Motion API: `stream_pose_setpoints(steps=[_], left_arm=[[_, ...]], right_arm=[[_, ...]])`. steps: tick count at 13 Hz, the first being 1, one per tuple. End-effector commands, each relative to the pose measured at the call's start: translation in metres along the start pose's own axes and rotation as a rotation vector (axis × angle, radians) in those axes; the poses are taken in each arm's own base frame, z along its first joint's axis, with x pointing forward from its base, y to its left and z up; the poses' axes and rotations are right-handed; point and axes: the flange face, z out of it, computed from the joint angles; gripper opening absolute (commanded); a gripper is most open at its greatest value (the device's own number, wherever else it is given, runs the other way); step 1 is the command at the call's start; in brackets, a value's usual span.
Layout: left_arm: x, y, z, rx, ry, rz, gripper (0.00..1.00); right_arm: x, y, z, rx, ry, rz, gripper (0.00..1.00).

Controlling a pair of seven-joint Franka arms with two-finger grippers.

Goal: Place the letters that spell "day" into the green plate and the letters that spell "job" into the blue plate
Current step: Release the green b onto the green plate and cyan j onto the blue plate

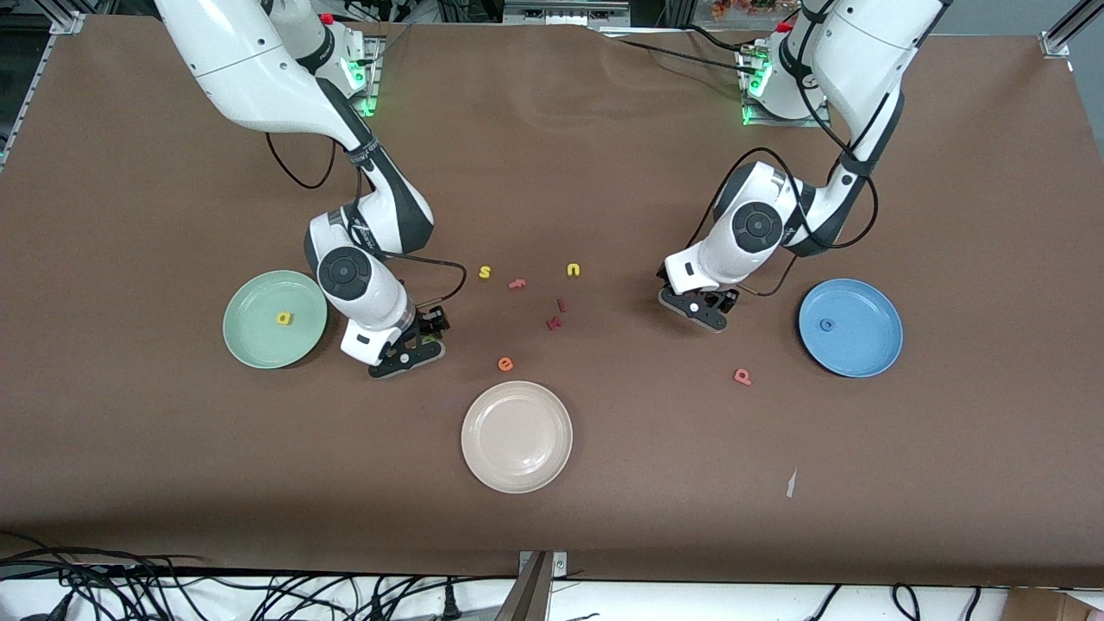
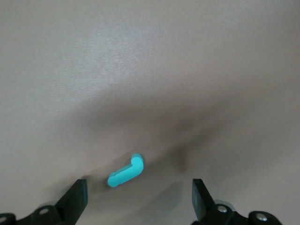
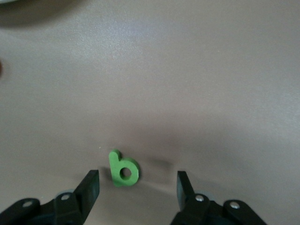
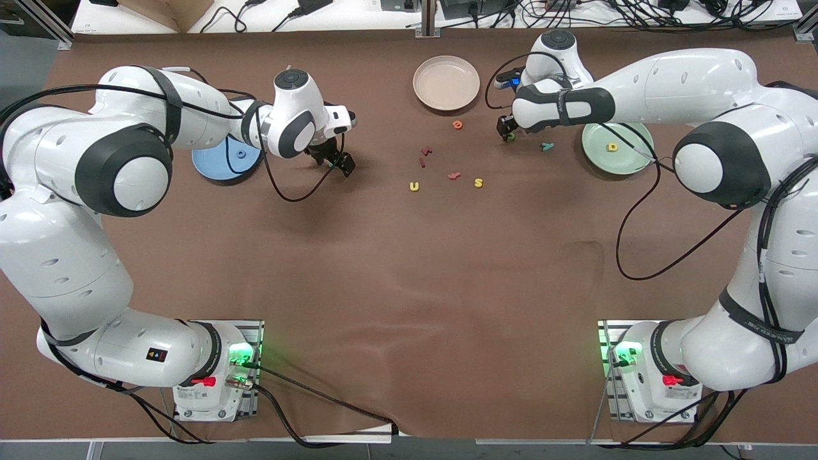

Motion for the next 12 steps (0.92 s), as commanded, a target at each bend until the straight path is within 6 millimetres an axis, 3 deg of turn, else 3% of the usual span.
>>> stream_pose_setpoints(steps=[1, 3, 4, 5, 7, 10, 12], left_arm=[[0.0041, 0.0080, 0.0034, 0.038, 0.009, 0.074, 0.96], [0.0041, 0.0082, 0.0034, 0.042, 0.009, 0.082, 0.89], [0.0041, 0.0082, 0.0034, 0.043, 0.009, 0.084, 0.78], [0.0041, 0.0074, 0.0034, 0.043, 0.009, 0.082, 0.57], [0.0042, 0.0056, 0.0025, 0.045, 0.010, 0.086, 0.30], [0.0044, 0.0039, 0.0016, 0.046, 0.011, 0.085, 0.16], [0.0058, 0.0030, -0.0024, 0.048, 0.019, 0.083, 0.04]], right_arm=[[0.0071, -0.0042, 0.0089, -0.006, 0.022, -0.029, 0.66], [0.0070, -0.0042, 0.0097, -0.006, 0.022, -0.029, 0.56], [0.0068, -0.0062, 0.0106, -0.005, 0.022, -0.032, 0.54], [0.0072, -0.0072, 0.0110, -0.005, 0.024, -0.032, 0.50], [0.0084, -0.0102, 0.0116, -0.003, 0.025, -0.025, 0.48], [0.0102, -0.0112, 0.0103, -0.003, 0.030, -0.024, 0.47], [0.0100, -0.0112, 0.0113, -0.004, 0.028, -0.028, 0.40]])
